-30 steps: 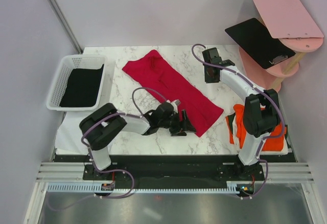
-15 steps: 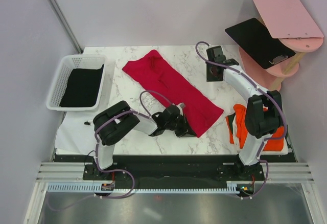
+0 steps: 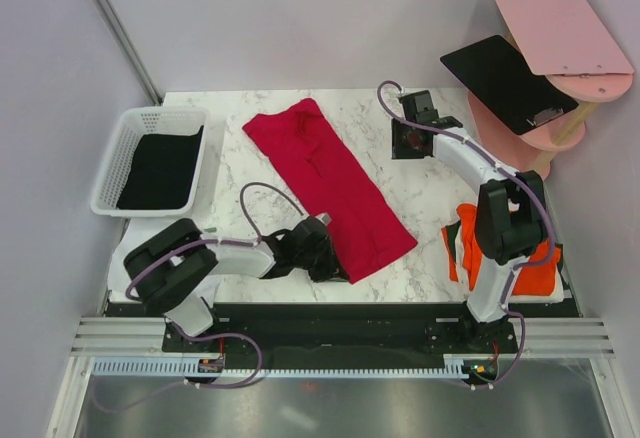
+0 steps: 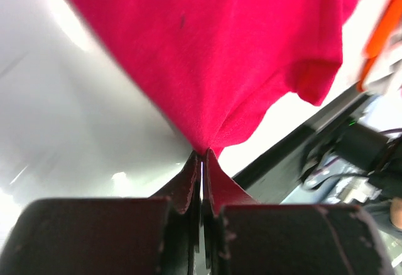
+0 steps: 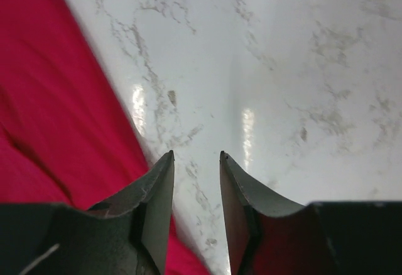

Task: Fold and stack the t-shirts
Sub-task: Rotate the tshirt 90 degrees

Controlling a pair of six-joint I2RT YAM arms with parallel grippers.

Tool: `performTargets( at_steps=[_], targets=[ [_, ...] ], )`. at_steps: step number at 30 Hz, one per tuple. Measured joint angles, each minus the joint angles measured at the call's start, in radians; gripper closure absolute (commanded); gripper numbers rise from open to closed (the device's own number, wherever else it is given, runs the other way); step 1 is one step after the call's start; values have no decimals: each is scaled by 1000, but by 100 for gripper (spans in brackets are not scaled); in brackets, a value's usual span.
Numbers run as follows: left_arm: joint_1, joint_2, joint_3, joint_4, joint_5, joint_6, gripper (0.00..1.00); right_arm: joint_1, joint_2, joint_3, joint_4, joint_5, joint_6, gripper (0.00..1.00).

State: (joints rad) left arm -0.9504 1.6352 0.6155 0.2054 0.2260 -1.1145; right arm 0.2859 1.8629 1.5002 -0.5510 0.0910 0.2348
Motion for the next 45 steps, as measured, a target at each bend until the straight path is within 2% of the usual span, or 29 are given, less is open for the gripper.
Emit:
performTargets(
  at_steps=[7,14,18,23,26,27,29,30,31,33,34,35,37,45],
  targets=[
    [0,-311,-167,-243,-68,5,98,0,183,18,184,-257,64,50],
    [0,-628,-249,-477,-147,5,98,2,397,137,405,-467,211,49],
    [0,-721,-274,-556,-171,2,98,6,472,185,536,-531,316,50],
    [0,-739,-288,-610,-177,0,98,19,568,276,626,-573,401,54],
    [0,-739,-287,-631,-183,0,98,37,607,323,649,-572,424,65],
    [0,-739,-287,-637,-186,0,98,46,621,339,649,-572,427,78],
    [0,-739,-280,-656,-193,0,98,62,641,369,644,-564,425,91],
    [0,-739,-273,-668,-195,0,94,71,654,385,639,-562,425,97],
    [0,-739,-266,-678,-197,1,73,82,664,394,635,-558,431,100],
    [0,-740,-251,-696,-202,5,46,94,669,403,633,-544,428,100],
    [0,-741,-246,-703,-204,11,24,100,669,404,631,-536,429,100],
    [0,-745,-241,-711,-209,12,18,103,669,404,632,-526,429,100],
    [0,-754,-234,-727,-222,15,9,104,668,404,633,-509,431,100],
    [0,-776,-227,-762,-249,20,7,62,668,417,621,-447,435,100]
  ],
)
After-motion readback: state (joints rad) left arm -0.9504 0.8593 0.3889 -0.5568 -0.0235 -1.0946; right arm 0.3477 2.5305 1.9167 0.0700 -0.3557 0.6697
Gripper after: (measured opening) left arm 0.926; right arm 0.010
